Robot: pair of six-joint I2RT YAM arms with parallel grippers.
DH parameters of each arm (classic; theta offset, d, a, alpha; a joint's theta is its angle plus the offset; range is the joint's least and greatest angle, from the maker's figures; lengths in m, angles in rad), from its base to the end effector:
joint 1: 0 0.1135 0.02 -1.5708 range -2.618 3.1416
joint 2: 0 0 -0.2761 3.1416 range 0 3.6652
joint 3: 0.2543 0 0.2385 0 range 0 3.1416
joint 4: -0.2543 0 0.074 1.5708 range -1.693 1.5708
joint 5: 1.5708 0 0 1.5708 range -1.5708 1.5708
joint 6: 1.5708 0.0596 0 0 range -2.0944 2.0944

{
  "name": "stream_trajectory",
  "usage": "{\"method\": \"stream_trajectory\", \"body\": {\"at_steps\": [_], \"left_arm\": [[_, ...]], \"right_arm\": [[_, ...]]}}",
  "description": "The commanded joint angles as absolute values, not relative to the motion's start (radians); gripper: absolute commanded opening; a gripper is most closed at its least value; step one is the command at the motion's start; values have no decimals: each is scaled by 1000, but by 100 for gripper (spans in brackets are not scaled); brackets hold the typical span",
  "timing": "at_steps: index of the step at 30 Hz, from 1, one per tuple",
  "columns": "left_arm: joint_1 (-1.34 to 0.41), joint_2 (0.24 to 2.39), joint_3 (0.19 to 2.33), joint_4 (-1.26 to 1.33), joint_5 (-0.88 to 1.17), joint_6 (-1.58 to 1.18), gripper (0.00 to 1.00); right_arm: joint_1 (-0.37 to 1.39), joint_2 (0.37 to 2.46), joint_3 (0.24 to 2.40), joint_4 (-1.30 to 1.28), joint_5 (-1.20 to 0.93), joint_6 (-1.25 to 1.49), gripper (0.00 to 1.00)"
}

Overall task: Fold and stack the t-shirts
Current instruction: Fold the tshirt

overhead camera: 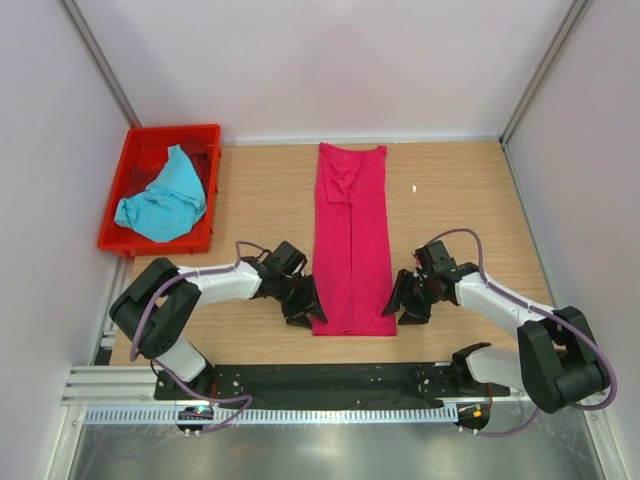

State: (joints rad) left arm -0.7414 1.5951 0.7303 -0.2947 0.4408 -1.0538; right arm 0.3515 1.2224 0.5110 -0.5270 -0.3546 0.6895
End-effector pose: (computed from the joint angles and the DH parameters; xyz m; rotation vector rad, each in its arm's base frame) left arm 0.1844 -0.2033 0.1356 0.3196 -2.9070 0.8845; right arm 0.1639 0.0821 0.1450 0.4085 2.9207 0.7041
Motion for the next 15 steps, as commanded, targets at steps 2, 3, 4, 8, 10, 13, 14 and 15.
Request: {"method": "stream_trajectory", "body": {"at_steps": [2,3,4,8,10,13,14,15], "left_arm": [[-768,1620,680,-313,336,-1074,47],[-776,1618,677,-321,327,-1075,46],[-778,1618,670,-321,324,-1078,47],[-787,1624,667,-321,316,-1086,39],[-795,1625,672,-321,307,-1091,34],[-810,1600,670,-327,301,-1109,20],[-818,1591,669,-331,295,-1115,15],[-837,1577,669,-340,291,-1130,10]], "right_arm": [[354,1232,430,-468,-341,693,56],[354,1232,423,-468,-344,695,55],[354,1233,414,-469,-345,690,55],[353,1239,396,-466,-351,693,46],[354,1236,388,-477,-356,692,35],[353,1206,383,-530,-347,684,14],[354,1192,382,-544,-348,683,10],[356,1157,380,-560,-359,683,6]]}}
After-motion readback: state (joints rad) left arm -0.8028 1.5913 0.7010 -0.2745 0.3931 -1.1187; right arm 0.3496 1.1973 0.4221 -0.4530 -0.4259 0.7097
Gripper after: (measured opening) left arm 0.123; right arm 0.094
